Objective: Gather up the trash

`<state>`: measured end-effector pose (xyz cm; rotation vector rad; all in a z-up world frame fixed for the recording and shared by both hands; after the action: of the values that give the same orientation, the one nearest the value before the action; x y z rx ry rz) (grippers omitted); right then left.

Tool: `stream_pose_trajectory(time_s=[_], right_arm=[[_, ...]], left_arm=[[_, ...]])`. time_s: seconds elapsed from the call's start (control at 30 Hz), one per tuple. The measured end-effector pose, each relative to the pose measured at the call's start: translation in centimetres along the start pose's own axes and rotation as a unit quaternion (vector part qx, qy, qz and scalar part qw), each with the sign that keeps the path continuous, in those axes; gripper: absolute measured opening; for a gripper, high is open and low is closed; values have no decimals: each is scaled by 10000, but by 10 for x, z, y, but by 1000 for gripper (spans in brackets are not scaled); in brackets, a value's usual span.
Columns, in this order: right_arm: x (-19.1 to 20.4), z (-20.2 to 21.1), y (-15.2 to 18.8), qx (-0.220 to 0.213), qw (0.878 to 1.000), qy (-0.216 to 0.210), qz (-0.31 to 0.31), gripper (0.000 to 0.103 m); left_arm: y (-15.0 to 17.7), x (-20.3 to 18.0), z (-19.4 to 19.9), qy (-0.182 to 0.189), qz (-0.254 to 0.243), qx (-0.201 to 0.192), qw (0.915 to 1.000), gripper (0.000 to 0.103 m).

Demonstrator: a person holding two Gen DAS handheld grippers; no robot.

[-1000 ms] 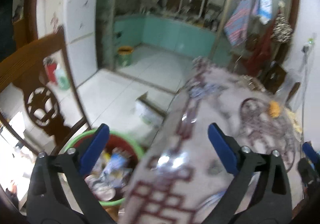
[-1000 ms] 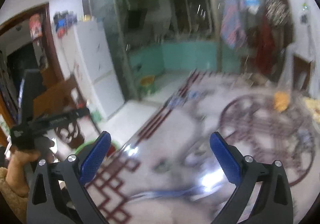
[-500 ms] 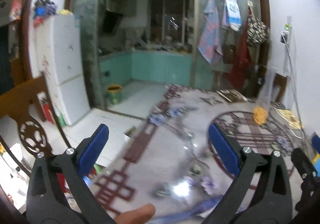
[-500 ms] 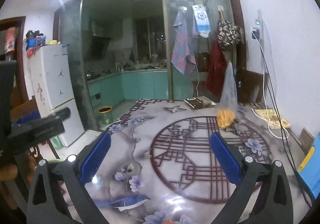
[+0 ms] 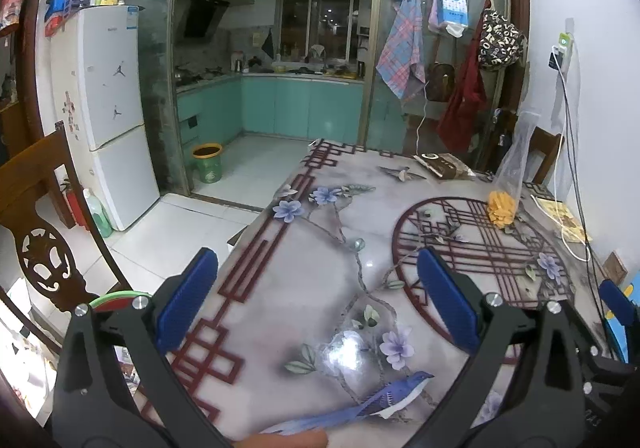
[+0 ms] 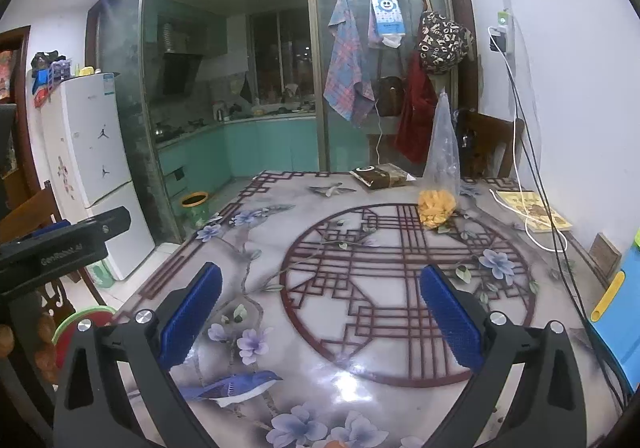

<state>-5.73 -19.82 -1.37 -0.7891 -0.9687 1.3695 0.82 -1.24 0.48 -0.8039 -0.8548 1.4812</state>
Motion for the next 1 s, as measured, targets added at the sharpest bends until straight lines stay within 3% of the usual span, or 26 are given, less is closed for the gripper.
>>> stream_pose_trajectory(time_s=[1.0], right_arm=[[-2,-5,6,141,9999,52,65,96]], left_arm=[[3,2,-3,12,-157,94,9998,98]])
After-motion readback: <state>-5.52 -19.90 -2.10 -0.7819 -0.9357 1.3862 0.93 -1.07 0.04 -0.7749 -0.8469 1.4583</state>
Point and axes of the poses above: each gripper's, at about its wrist camera, not at the fingertips, and z roughly against the way its jaws point, x to its left, y to its underside, the point moved 1 cm from there along -z, roughly the way its jaws point, and after that the axes turned 6 degrees about -y, right-handed, at the moved point
